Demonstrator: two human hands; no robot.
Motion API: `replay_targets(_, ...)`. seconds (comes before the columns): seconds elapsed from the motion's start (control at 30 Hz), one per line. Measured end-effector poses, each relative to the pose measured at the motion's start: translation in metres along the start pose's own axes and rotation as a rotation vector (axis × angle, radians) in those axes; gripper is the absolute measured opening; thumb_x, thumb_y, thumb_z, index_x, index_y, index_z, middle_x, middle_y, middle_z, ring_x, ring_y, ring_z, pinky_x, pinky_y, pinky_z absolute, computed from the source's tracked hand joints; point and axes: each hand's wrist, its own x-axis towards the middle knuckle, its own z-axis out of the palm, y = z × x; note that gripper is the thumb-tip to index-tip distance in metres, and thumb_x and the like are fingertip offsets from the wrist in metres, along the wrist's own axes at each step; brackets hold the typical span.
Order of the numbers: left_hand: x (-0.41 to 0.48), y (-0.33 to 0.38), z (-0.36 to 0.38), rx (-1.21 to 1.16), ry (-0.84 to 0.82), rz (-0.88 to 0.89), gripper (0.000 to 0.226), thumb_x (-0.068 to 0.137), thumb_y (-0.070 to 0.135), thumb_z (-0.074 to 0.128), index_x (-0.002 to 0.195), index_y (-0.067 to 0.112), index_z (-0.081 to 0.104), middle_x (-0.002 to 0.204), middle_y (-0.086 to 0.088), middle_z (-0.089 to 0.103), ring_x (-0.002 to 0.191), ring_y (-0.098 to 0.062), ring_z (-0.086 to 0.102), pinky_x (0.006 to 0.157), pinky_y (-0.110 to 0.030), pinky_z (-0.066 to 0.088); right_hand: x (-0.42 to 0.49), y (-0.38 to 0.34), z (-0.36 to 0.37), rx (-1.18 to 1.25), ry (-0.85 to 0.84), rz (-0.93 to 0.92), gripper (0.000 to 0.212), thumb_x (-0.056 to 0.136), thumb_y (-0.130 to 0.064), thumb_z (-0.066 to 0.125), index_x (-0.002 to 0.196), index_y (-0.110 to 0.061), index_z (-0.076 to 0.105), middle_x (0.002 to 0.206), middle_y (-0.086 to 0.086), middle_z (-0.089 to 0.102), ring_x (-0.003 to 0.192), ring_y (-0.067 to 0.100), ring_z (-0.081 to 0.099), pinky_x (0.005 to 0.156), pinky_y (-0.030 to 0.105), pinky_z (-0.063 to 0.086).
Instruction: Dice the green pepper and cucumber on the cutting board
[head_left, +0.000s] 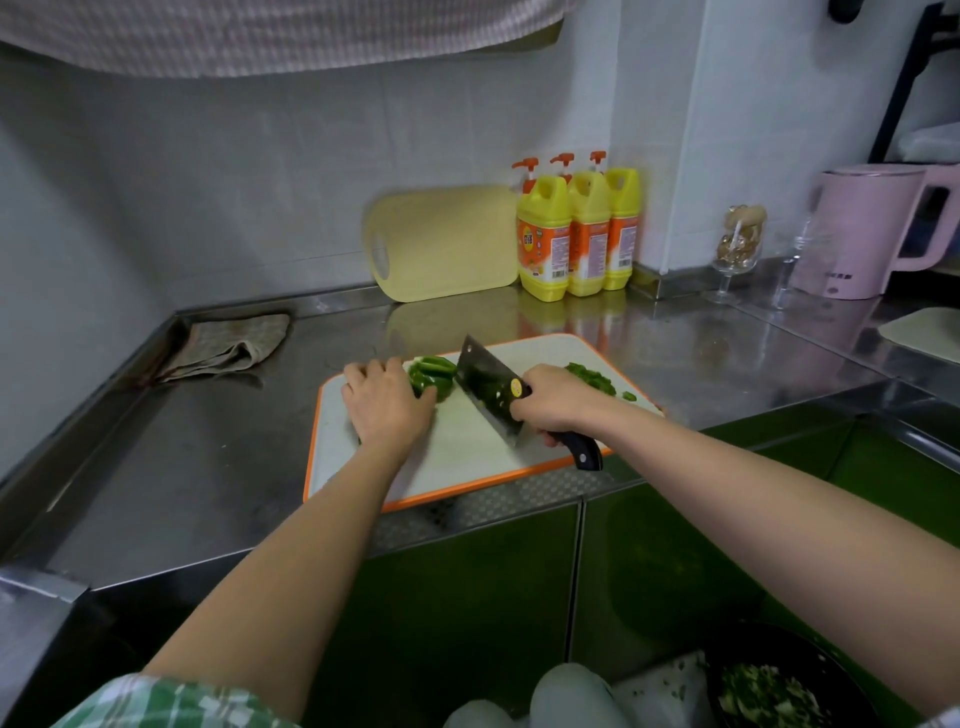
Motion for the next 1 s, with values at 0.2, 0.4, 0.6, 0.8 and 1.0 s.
replay_targets(0.2, 0.012, 0.001, 0.008, -0.034, -0.084, 0.001, 0.063, 0.081, 0.058, 0.065, 0.122, 0.011, 0.055, 0.126, -0.015, 0.055, 0.122, -0.034, 0.036, 0.095, -0.041, 0.034, 0.012, 0.007, -0.013, -0.145, 0.066, 0.119, 0.014, 0.091, -0.007, 0.043, 0.093, 0.0, 0.055, 0.059, 0.012, 0.058, 0.045, 0.021, 0.057, 0.047, 0.023, 0.046)
replay_targets(0.4, 0.014, 0.005, 0.006, -0.074, -0.067, 0.087, 0.048, 0.079, 0.046, 0.072, 0.112, 0.012, 0.06, 0.118, -0.015, 0.05, 0.113, -0.035, 0.042, 0.092, -0.039, 0.037, 0.014, 0.008, -0.011, -0.125, 0.061, 0.114, 0.011, 0.09, -0.004, 0.042, 0.083, -0.002, 0.051, 0.059, 0.014, 0.057, 0.046, 0.023, 0.056, 0.049, 0.025, 0.046)
replay_targets(0.6, 0.006, 0.003, 0.0, -0.21, -0.045, 0.107, 0.039, 0.08, 0.027, 0.071, 0.112, 0.012, 0.054, 0.118, -0.015, 0.047, 0.103, -0.037, 0.051, 0.089, -0.04, 0.039, 0.016, 0.025, -0.008, 0.028, 0.103, 0.117, 0.013, 0.086, -0.004, 0.043, 0.074, -0.005, 0.049, 0.057, 0.013, 0.056, 0.051, 0.027, 0.056, 0.05, 0.024, 0.042)
replay_targets(0.8, 0.008, 0.002, 0.001, -0.026, -0.065, 0.122, 0.047, 0.084, 0.029, 0.066, 0.125, 0.012, 0.05, 0.129, -0.014, 0.05, 0.119, -0.033, 0.044, 0.096, -0.04, 0.035, 0.011, 0.035, -0.006, 0.133, 0.164, 0.091, 0.01, 0.085, -0.007, 0.045, 0.075, -0.009, 0.046, 0.056, 0.012, 0.055, 0.048, 0.025, 0.056, 0.05, 0.024, 0.042)
replay_targets(1.0, 0.012, 0.03, 0.008, 0.009, 0.009, 0.443, 0.041, 0.089, 0.02, 0.055, 0.13, 0.017, 0.052, 0.138, -0.004, 0.051, 0.129, -0.027, 0.037, 0.097, -0.037, 0.031, 0.015, 0.029, -0.014, 0.126, 0.164, 0.081, 0.012, 0.087, -0.01, 0.046, 0.075, -0.007, 0.05, 0.061, 0.013, 0.059, 0.052, 0.027, 0.057, 0.056, 0.028, 0.046)
